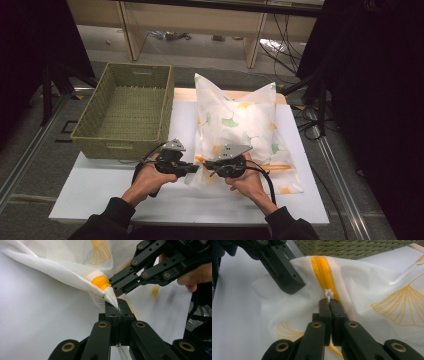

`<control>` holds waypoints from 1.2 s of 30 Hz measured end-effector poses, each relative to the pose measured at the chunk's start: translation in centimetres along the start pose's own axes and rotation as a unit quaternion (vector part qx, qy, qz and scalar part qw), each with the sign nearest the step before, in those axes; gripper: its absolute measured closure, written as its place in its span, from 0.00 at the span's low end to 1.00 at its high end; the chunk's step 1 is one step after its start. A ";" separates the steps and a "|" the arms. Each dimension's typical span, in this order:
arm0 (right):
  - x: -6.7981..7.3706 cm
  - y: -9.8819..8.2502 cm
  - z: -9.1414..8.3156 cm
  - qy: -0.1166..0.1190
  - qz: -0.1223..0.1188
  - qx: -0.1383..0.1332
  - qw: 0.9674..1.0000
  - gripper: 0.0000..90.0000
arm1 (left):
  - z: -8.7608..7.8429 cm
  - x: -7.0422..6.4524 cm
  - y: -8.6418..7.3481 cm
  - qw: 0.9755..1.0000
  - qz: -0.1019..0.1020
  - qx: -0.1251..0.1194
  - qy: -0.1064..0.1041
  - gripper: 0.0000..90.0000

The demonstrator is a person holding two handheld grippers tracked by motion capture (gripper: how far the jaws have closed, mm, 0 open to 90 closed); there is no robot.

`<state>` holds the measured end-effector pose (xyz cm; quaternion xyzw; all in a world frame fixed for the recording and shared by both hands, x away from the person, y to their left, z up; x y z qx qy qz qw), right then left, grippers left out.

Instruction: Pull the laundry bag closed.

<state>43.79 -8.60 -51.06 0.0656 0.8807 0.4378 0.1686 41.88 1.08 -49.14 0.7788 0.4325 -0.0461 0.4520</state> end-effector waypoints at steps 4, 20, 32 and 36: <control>0.3 -0.1 -0.1 0.008 0.013 0.009 1.000 1.00 | -0.1 -0.3 -0.1 1.000 0.017 0.002 0.004 0.98; 0.2 -0.6 -0.8 -0.008 0.011 0.035 0.999 1.00 | -0.9 -0.8 0.1 1.000 0.024 -0.013 0.006 0.98; -0.2 -1.8 -1.4 -0.022 0.011 0.054 0.998 1.00 | -1.3 -0.9 0.0 0.999 0.028 -0.019 0.006 0.98; -0.2 -2.4 -1.8 -0.021 0.021 0.064 0.998 1.00 | -1.3 -1.1 0.1 0.999 0.027 -0.020 0.003 0.98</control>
Point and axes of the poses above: each handheld gripper's, and its own axes: z roughly forward along the jaws, y roughly out of its top, x roughly to its left, the point moved 9 cm from there along z, roughly forward along the jaws, and after that the axes turned 15 degrees about -z, right-handed, at the moved point
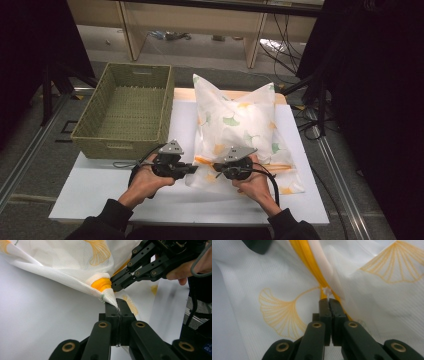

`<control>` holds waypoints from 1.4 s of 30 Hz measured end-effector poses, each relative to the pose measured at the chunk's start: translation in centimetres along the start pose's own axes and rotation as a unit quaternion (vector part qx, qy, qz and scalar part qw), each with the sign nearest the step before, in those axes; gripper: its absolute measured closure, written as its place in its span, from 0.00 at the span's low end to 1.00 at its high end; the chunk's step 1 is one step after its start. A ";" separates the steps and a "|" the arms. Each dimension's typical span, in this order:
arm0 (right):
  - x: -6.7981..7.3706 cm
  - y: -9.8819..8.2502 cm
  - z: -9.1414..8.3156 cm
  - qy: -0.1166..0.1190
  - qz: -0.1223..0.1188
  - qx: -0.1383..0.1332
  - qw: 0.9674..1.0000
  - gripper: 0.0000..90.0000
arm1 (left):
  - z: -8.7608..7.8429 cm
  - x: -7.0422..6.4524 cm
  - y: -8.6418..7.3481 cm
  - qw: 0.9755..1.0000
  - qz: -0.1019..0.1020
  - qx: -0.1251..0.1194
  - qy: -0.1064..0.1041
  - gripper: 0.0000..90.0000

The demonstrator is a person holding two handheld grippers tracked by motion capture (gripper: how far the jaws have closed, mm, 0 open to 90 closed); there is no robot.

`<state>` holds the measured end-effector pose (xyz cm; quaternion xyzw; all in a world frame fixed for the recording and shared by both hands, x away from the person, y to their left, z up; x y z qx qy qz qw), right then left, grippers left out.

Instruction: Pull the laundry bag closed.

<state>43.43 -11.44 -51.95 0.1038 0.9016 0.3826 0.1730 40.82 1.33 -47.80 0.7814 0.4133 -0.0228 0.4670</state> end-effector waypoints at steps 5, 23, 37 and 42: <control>-0.2 -0.3 -0.2 -0.007 -0.005 -0.003 1.000 1.00 | 0.1 -0.3 0.1 1.000 0.003 0.002 -0.003 0.98; -1.6 -3.1 -1.8 -0.033 0.016 0.035 0.999 1.00 | -0.4 -0.3 0.3 1.000 0.002 -0.003 -0.008 0.98; -2.5 -5.0 -2.8 -0.051 0.022 0.057 0.997 1.00 | -0.4 -0.7 0.3 1.000 0.005 -0.006 -0.014 0.98; -2.8 -5.3 -2.8 -0.061 0.022 0.052 0.997 1.00 | -0.5 -0.6 0.3 1.000 0.006 -0.001 -0.016 0.98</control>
Point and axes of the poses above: each handheld gripper's, and its own axes: z roughly forward along the jaws, y roughly out of its top, x roughly to its left, the point moved 9 cm from there along z, roughly forward along the jaws, and after that the axes turned 15 degrees about -z, right-handed, at the moved point
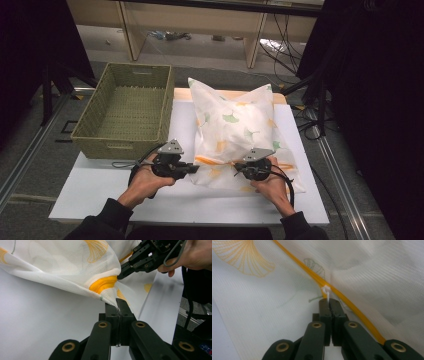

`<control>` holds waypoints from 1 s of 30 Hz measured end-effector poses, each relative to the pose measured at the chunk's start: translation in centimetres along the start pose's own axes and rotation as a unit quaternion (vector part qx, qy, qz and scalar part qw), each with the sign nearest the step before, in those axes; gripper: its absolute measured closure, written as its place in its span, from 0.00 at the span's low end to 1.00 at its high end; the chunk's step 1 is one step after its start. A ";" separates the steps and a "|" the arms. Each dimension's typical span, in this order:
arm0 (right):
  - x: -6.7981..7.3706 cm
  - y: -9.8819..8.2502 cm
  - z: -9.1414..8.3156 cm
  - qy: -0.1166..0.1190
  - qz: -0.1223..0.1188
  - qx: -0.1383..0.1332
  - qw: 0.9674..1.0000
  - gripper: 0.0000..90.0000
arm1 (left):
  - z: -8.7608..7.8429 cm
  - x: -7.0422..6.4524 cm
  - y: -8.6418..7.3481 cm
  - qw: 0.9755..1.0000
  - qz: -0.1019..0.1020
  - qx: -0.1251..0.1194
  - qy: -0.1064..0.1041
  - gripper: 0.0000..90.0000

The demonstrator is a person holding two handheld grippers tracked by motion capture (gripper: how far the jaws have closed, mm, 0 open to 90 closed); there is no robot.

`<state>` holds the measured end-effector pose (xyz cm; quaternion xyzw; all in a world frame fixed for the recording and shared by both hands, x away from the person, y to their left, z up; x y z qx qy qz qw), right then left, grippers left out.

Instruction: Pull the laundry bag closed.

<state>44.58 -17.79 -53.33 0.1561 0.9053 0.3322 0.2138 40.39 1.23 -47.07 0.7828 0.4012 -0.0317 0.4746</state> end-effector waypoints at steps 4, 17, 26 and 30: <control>-0.5 -0.7 -0.4 -0.001 0.003 0.013 1.000 1.00 | 0.0 0.0 0.0 1.000 -0.004 -0.004 0.003 0.98; -1.9 -2.5 -1.7 -0.019 0.039 0.025 0.999 1.00 | 0.0 -0.1 0.0 1.000 -0.008 -0.009 -0.001 0.98; -2.6 -4.0 -2.7 -0.026 0.061 0.033 0.997 1.00 | -0.1 0.0 0.0 1.000 -0.009 -0.010 0.000 0.98; -3.1 -4.7 -3.0 -0.033 0.061 0.036 0.997 1.00 | -0.2 0.0 0.0 1.000 -0.009 -0.009 0.003 0.98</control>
Point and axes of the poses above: each handheld gripper's, and its own axes: z roughly forward along the jaws, y roughly out of its top, x roughly to its left, the point moved 9 cm from there along z, roughly forward along the jaws, and after that the axes turned 15 degrees about -z, right-handed, at the moved point
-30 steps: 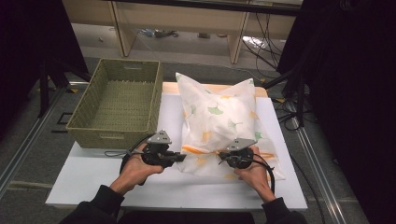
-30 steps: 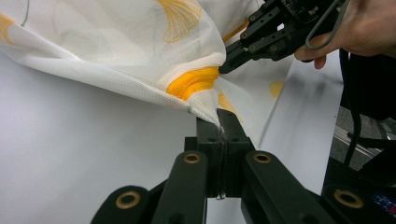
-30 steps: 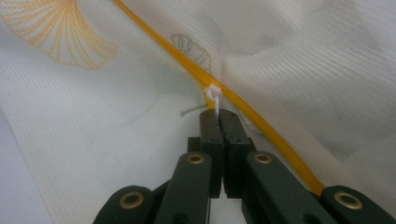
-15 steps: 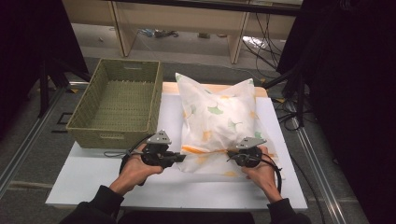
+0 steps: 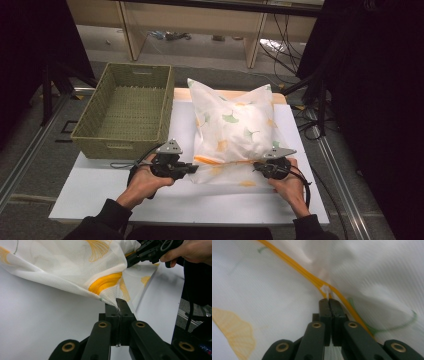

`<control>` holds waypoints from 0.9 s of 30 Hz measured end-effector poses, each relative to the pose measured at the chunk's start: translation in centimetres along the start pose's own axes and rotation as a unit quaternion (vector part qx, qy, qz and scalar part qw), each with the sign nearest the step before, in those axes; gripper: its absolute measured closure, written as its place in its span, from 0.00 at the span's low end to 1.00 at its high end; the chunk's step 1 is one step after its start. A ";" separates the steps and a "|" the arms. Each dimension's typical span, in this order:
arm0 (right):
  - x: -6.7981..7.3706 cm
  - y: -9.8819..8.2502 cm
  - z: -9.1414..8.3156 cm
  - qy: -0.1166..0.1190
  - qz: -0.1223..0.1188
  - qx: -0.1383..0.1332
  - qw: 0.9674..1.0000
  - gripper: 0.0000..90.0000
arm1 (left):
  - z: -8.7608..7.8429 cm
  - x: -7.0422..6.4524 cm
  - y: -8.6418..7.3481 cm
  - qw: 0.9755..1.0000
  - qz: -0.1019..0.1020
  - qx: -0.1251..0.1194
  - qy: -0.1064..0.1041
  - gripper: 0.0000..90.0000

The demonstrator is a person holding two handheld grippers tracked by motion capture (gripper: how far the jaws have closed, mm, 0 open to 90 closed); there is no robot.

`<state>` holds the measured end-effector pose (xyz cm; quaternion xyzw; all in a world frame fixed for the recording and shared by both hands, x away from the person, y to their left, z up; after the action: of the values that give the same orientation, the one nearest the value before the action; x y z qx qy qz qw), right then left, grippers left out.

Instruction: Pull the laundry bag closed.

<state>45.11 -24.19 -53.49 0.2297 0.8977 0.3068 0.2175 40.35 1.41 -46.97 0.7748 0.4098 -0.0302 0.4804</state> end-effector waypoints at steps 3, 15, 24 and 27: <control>-0.2 -0.2 -0.3 -0.005 0.007 0.001 1.000 1.00 | -0.1 0.0 0.0 1.000 -0.001 -0.001 0.001 0.98; -1.2 -1.7 -1.1 -0.020 0.018 0.011 1.000 1.00 | -0.2 0.2 0.0 1.000 0.000 -0.002 -0.002 0.98; -2.5 -3.4 -2.2 -0.042 0.020 0.025 0.999 1.00 | -0.4 0.3 0.0 1.000 -0.001 -0.003 0.002 0.98; -2.9 -4.0 -2.7 -0.048 0.032 0.024 0.998 1.00 | -0.4 0.5 0.0 1.000 0.002 -0.004 0.004 0.98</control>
<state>44.91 -29.83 -53.39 0.2778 0.8856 0.2807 0.2445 40.53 2.02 -46.97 0.7740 0.4104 -0.0242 0.4816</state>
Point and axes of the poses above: each handheld gripper's, and its own axes: z roughly forward along the jaws, y roughly out of its top, x roughly to its left, the point moved 9 cm from there along z, roughly forward along the jaws, and after that the axes turned 15 degrees about -z, right-handed, at the moved point
